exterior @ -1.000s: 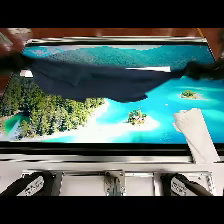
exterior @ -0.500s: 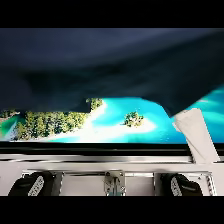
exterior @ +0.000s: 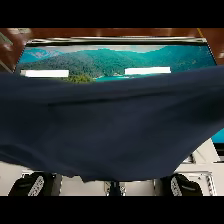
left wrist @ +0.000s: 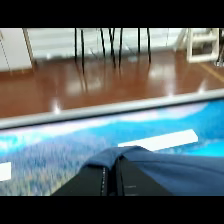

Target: Fold the shirts.

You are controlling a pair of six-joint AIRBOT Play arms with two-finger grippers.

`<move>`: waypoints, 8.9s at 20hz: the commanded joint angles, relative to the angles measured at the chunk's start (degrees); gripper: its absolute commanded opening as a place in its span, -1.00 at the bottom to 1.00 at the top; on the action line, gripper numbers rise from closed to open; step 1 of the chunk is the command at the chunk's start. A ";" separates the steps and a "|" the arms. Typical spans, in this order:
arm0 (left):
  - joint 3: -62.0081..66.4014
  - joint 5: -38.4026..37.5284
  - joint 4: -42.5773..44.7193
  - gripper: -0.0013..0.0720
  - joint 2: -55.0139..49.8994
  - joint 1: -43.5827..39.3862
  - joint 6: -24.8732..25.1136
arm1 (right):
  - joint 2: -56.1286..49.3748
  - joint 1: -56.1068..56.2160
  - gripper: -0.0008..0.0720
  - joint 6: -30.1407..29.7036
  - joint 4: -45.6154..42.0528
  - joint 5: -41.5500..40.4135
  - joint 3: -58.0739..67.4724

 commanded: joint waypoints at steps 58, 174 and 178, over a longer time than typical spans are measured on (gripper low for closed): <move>-31.61 -8.55 5.64 0.80 -51.71 4.66 -1.51 | -52.68 12.57 0.55 -4.92 -20.04 -9.33 -19.91; -36.57 14.16 -37.05 -0.82 -54.27 1.99 17.86 | -66.20 4.39 -0.79 -21.79 32.68 -14.10 -12.00; -36.63 22.64 -38.03 -0.85 -55.25 -8.52 17.81 | -53.66 5.81 -0.79 -10.40 32.61 -12.48 -12.00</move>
